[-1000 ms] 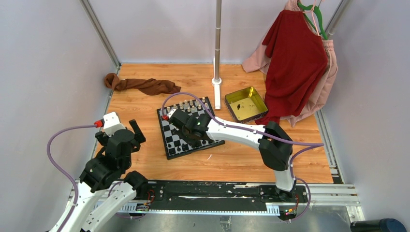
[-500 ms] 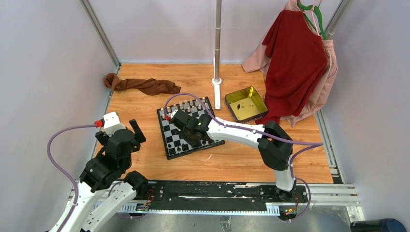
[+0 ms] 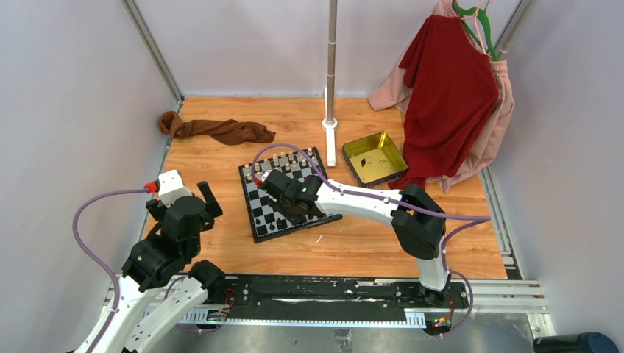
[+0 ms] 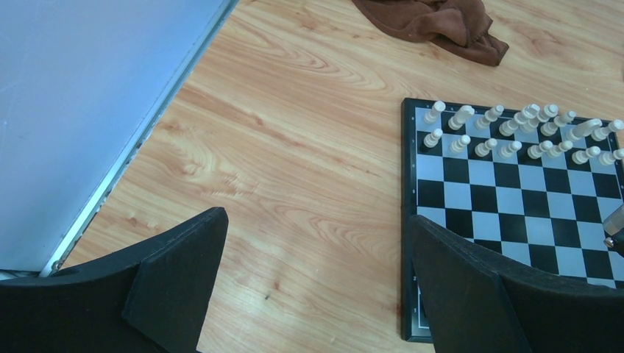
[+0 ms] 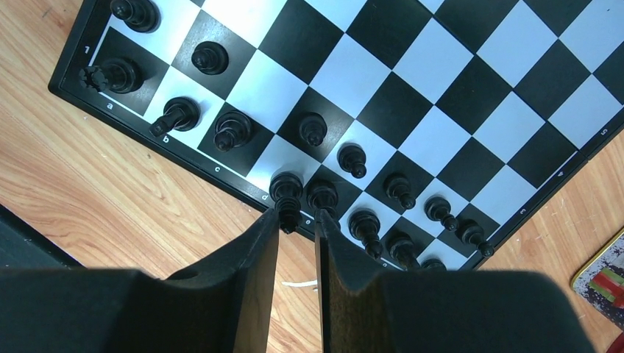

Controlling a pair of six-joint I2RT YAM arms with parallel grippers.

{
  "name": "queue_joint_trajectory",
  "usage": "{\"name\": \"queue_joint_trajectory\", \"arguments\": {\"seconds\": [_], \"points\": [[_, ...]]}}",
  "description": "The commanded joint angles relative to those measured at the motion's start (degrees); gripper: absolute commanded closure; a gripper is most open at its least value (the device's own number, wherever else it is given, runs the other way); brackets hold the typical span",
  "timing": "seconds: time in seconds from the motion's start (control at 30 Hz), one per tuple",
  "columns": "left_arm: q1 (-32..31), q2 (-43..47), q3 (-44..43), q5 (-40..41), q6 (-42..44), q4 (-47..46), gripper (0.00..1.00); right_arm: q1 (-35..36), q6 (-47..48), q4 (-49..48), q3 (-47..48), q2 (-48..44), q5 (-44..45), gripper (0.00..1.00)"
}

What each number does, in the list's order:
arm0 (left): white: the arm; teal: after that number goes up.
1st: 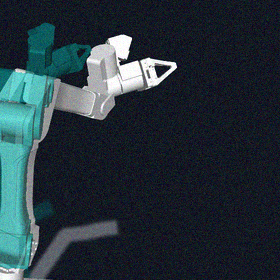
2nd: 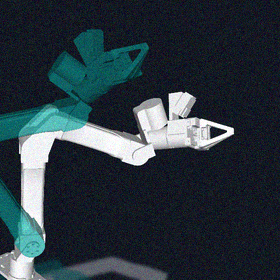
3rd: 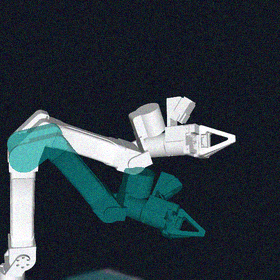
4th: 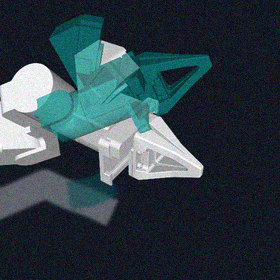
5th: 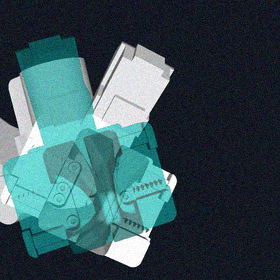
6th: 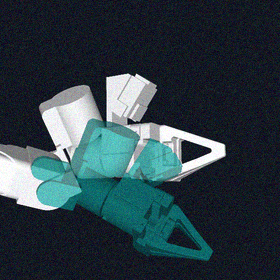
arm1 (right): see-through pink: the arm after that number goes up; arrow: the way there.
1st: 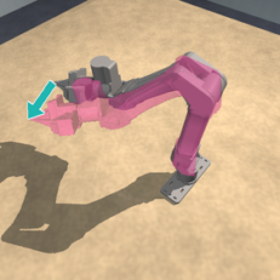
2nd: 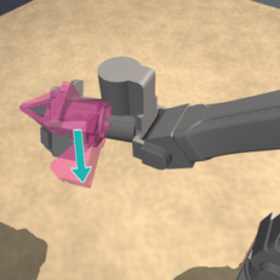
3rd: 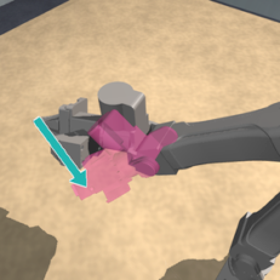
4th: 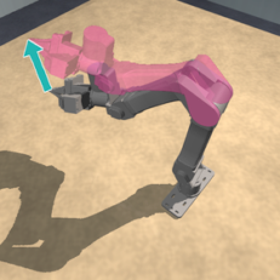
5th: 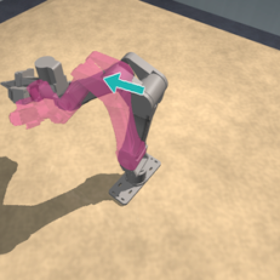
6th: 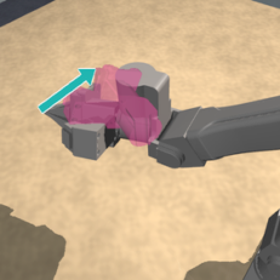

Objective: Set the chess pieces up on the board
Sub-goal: Adjust the chess piece on the chessboard.

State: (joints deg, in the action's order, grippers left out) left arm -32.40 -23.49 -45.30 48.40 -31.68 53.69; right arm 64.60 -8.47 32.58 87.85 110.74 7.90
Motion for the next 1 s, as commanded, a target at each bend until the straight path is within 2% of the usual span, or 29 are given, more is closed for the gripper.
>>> {"name": "queue_joint_trajectory", "arguments": {"seconds": [0.0,0.37,0.97], "points": [[-0.4,-0.3,0.3,0.3,0.2,-1.1,0.01,-0.5,-0.9,1.0,-0.9,-1.7,-0.6,0.71],[-0.4,-0.5,0.3,0.3,0.2,-1.1,0.01,-0.5,-0.9,1.0,-1.0,-1.5,-1.3,0.71],[-0.4,-0.6,0.3,0.4,0.2,-1.2,0.01,-0.5,-0.8,1.1,-0.8,-0.3,-2.6,0.78]]}}
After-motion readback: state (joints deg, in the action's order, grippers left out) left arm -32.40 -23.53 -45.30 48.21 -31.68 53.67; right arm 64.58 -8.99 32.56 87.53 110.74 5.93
